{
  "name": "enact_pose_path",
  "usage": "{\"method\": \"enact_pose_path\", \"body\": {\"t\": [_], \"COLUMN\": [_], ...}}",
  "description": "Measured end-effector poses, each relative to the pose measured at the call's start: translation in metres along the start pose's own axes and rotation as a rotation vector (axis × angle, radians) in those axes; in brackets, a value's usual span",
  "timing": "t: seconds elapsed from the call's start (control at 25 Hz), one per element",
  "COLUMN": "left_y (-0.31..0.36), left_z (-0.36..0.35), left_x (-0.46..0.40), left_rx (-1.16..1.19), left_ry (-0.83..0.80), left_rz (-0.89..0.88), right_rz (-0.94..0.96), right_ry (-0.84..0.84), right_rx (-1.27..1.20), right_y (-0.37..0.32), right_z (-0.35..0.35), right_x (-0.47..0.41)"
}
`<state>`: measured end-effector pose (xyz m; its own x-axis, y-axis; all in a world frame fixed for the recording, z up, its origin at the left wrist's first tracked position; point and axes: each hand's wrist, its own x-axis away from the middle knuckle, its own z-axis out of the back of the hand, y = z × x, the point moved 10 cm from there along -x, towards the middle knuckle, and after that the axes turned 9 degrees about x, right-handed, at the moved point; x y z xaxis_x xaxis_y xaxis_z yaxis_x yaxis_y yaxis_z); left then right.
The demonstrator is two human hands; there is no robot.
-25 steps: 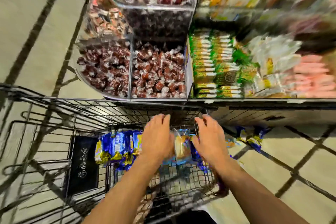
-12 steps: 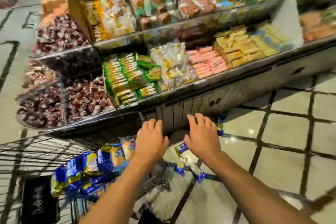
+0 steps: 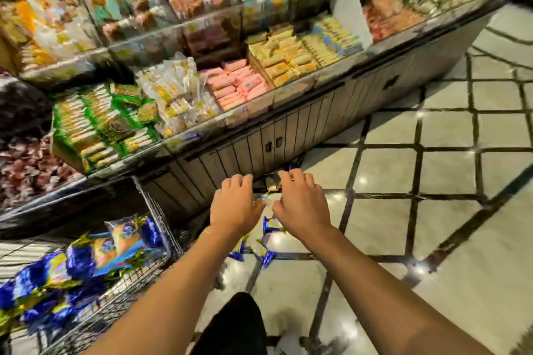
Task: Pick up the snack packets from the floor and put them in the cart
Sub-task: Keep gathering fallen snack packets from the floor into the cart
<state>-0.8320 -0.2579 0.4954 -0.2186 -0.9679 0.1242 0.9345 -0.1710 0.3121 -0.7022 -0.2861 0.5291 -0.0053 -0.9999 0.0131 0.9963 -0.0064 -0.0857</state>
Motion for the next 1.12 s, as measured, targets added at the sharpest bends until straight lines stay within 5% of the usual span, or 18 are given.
{"method": "enact_pose_path", "body": {"t": [0.52, 1.12], "left_y": [0.047, -0.030], "left_z": [-0.032, -0.055], "left_x": [-0.146, -0.100], "left_rx": [0.280, 0.340], "left_ry": [0.028, 0.174], "left_rz": [0.097, 0.807], "right_rz": [-0.007, 0.646], "right_ry": [-0.119, -0.257], "right_rx": [0.036, 0.082], "right_y": [0.091, 0.047], "right_z": [-0.030, -0.088], "right_x": [-0.110, -0.223]}}
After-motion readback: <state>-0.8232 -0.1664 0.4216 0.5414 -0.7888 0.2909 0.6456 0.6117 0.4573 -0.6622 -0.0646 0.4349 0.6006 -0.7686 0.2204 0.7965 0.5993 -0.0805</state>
